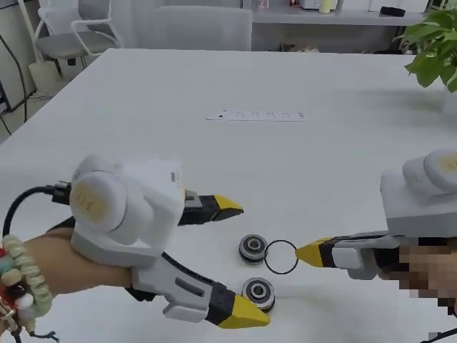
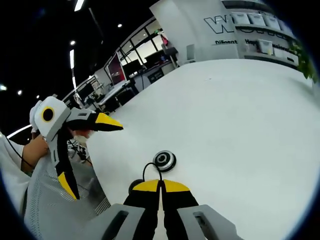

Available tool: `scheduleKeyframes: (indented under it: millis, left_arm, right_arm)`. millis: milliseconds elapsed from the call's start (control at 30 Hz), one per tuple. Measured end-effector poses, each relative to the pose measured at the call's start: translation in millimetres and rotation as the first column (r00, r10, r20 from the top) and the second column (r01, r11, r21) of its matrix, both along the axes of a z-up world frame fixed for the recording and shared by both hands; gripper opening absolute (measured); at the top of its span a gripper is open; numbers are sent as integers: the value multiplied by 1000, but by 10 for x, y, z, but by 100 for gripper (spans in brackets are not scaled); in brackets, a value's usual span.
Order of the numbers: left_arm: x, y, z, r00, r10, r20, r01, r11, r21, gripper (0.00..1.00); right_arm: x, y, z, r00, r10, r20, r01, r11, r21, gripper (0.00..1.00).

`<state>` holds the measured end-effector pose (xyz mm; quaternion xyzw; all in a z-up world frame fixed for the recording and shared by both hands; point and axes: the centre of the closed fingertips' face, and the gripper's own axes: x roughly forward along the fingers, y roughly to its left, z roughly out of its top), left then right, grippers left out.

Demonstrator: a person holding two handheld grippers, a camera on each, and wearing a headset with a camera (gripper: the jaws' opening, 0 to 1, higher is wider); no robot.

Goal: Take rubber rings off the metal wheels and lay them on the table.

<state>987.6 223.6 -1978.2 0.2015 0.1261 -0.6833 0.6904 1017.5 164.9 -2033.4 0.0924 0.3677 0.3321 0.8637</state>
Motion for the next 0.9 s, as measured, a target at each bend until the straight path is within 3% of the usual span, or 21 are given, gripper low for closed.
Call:
scheduleKeyframes:
  millis: [233, 467, 667, 900]
  left_arm:
    - [90, 150, 386, 998, 52, 30, -50, 996, -68, 83]
    - [114, 493, 574, 989, 128, 74, -122, 989, -77, 87]
    - [129, 812, 537, 972, 219, 80, -214, 975, -67, 88]
    - [86, 1073, 387, 952, 302, 39, -300, 952, -62, 89]
  right_arm:
    - [22, -4, 62, 999, 2, 32, -2, 1000, -2, 0]
    - [25, -1, 124, 999, -10, 48, 10, 1000, 15, 0]
    - [38, -10, 175, 998, -23, 61, 21, 999, 33, 0]
    - [46, -26, 204, 997, -35, 64, 32, 998, 52, 0]
